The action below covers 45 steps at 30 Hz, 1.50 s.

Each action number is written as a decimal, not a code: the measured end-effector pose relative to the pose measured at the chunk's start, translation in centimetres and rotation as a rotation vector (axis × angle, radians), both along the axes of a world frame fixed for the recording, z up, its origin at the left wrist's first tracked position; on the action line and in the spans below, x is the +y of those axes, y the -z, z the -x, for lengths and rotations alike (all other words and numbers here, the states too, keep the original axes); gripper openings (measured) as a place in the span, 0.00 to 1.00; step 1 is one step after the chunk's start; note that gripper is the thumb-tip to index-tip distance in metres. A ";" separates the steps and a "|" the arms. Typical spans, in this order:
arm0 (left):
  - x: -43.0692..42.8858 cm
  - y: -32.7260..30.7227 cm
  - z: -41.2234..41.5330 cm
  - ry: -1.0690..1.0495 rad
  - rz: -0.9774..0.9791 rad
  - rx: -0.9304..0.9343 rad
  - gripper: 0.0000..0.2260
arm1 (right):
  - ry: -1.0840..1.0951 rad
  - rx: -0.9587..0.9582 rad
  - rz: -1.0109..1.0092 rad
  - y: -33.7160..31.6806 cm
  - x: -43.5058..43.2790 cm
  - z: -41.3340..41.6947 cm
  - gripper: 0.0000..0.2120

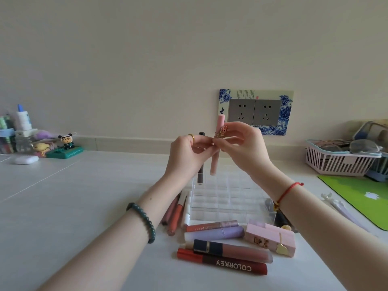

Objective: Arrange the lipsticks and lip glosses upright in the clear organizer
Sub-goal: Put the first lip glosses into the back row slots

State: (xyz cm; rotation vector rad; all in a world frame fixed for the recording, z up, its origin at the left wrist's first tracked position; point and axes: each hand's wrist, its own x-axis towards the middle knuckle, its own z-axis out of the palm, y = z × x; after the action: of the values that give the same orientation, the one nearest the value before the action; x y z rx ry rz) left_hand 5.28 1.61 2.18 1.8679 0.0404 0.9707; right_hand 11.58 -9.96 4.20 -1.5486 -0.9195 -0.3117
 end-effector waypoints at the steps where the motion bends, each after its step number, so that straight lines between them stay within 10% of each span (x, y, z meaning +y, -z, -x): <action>1: 0.1 0.0 -0.2 -0.017 0.013 -0.012 0.05 | 0.021 0.001 -0.004 0.0 0.3 -0.3 0.10; 45: 8.7 6.1 2.8 -0.303 0.098 0.226 0.03 | 0.146 0.064 0.183 4.8 3.1 -3.3 0.13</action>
State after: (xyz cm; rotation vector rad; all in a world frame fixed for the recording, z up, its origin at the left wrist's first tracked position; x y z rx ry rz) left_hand 2.52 10.35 -3.88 1.9058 0.5102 0.9350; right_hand 14.89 -6.85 -0.59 -1.7888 -0.8045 -0.2857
